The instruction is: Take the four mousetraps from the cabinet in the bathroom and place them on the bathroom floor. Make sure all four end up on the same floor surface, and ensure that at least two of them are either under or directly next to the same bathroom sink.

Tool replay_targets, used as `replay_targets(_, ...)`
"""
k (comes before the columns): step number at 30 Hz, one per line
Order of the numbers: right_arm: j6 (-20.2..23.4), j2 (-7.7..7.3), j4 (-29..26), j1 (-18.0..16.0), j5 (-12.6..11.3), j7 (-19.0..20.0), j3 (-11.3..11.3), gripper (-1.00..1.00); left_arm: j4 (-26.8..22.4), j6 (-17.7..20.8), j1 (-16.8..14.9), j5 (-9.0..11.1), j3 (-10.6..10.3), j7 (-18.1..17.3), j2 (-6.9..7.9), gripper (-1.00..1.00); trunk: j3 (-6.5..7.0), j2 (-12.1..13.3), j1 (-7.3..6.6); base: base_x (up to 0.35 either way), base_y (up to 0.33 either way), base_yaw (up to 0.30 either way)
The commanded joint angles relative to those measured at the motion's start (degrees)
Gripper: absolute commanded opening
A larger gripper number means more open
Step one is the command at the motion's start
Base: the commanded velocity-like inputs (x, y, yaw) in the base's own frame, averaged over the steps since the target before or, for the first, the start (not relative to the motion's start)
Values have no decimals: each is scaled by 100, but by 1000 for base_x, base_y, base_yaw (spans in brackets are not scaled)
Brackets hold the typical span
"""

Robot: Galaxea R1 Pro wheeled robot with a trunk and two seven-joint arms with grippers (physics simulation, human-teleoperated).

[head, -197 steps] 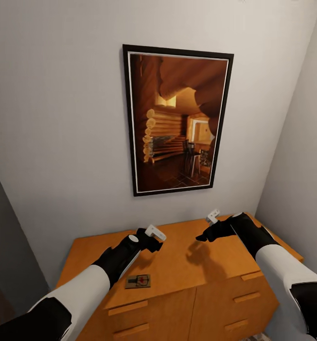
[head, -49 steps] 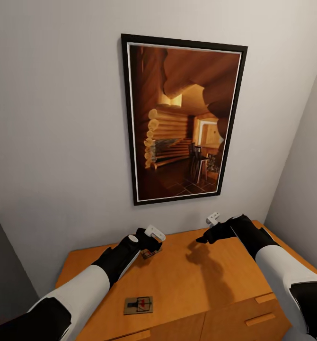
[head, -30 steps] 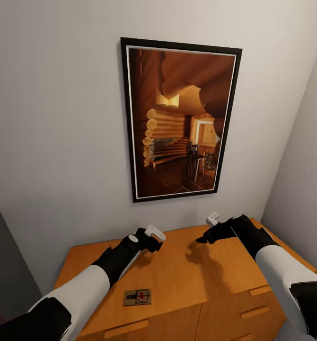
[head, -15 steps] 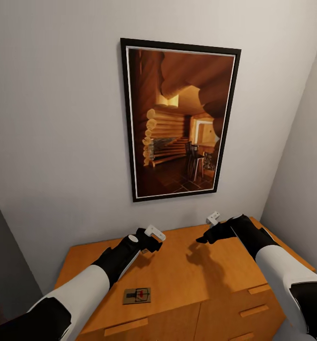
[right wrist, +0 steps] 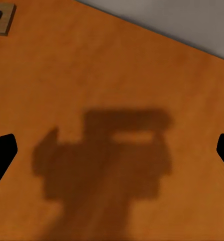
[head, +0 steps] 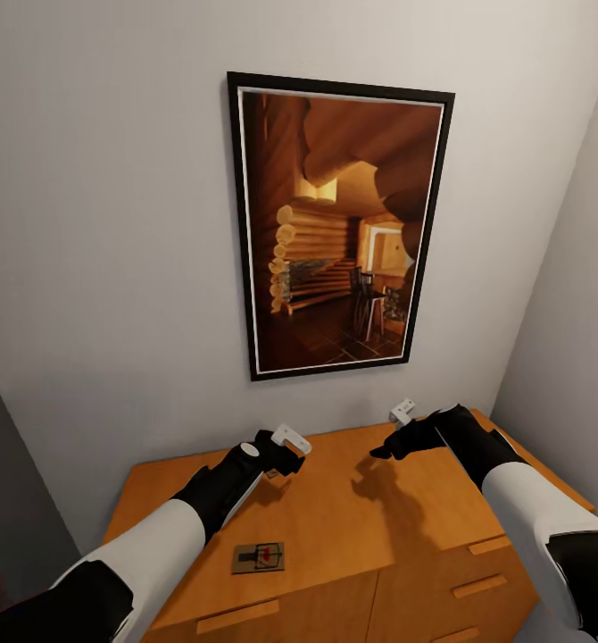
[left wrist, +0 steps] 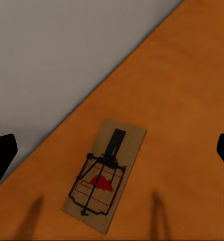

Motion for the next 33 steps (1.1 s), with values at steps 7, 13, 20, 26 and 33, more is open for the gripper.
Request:
replay_targets(7,14,-4,-12,0,38,28,14,100,-6,41,-1,-40,19,-25,68,100,-3,-5,2,0,0,0)
replay_targets(13,14,-1,-12,0,38,28,14,100,14,42,-1,-35,36,-22,85,100,-3,-5,2,0,0,0)
replay_targets(20,14,-4,-12,0,38,28,12,100,17,55,0,30,70,-35,66,100,-3,-5,2,0,0,0)
replay_targets(26,14,-6,-12,0,38,28,12,100,13,39,5,473,230,-26,51,100,-3,-5,2,0,0,0)
replay_targets(33,14,-1,-12,0,38,29,13,100,9,32,5,532,247,-17,54,100,-93,-205,112,0,0,0)
